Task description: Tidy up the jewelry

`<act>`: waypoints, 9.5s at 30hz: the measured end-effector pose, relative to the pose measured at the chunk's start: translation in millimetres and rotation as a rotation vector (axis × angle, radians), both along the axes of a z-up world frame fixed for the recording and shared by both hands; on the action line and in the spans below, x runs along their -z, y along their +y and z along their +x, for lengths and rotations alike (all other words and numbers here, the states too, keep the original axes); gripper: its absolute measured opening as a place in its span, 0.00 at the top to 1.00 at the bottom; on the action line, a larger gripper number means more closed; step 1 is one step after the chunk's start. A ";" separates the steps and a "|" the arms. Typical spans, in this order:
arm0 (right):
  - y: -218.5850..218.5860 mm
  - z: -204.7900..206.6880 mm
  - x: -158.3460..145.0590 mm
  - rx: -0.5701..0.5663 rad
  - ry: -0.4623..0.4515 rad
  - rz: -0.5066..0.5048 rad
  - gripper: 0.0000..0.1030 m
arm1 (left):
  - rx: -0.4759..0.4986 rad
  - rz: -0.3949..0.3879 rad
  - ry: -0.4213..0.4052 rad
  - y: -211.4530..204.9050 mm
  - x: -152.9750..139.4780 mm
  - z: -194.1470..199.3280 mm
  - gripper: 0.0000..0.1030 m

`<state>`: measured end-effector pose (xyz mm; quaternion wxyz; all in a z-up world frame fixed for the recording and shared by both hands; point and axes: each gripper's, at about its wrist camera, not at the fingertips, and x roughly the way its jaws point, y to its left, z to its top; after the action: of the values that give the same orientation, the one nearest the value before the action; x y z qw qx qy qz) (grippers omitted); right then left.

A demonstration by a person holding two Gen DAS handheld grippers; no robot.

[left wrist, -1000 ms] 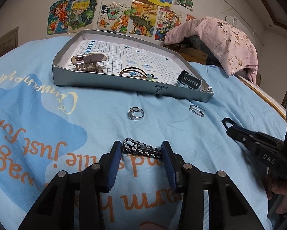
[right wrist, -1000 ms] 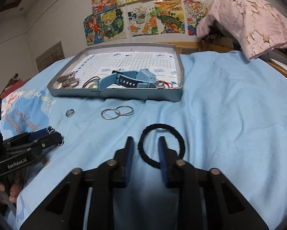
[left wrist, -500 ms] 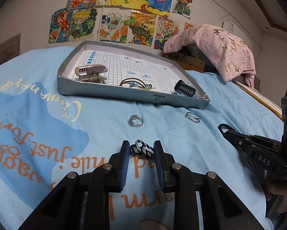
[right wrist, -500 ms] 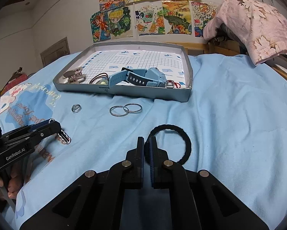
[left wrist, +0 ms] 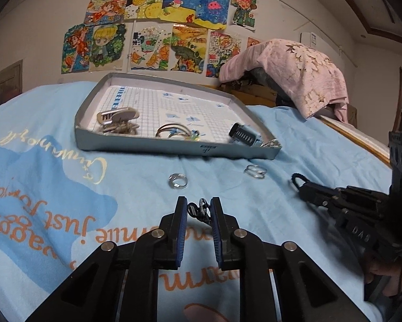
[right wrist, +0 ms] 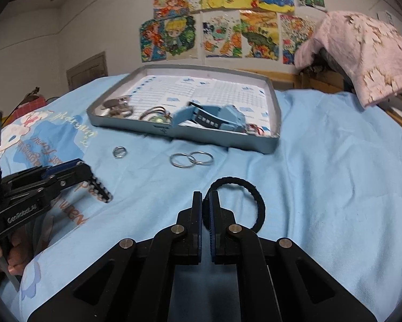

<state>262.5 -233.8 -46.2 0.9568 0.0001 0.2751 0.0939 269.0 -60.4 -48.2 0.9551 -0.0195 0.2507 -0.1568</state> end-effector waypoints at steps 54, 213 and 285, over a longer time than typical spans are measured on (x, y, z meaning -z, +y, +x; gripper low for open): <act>-30.1 128.4 -10.7 0.075 -0.146 0.161 0.94 | -0.160 -0.046 -0.049 -14.9 -40.6 136.0 0.21; 3.0 80.3 -53.6 -0.104 -0.211 0.051 0.75 | -0.060 0.054 -0.011 -25.7 -50.2 118.2 0.81; 20.6 -92.0 -130.8 0.038 -0.503 0.140 0.05 | -0.346 -0.067 -0.272 74.6 -128.4 -103.7 0.00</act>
<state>170.5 -213.1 84.7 0.9944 0.0481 0.0212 0.0918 165.4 14.3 80.2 0.9916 -0.0727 0.1073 -0.0002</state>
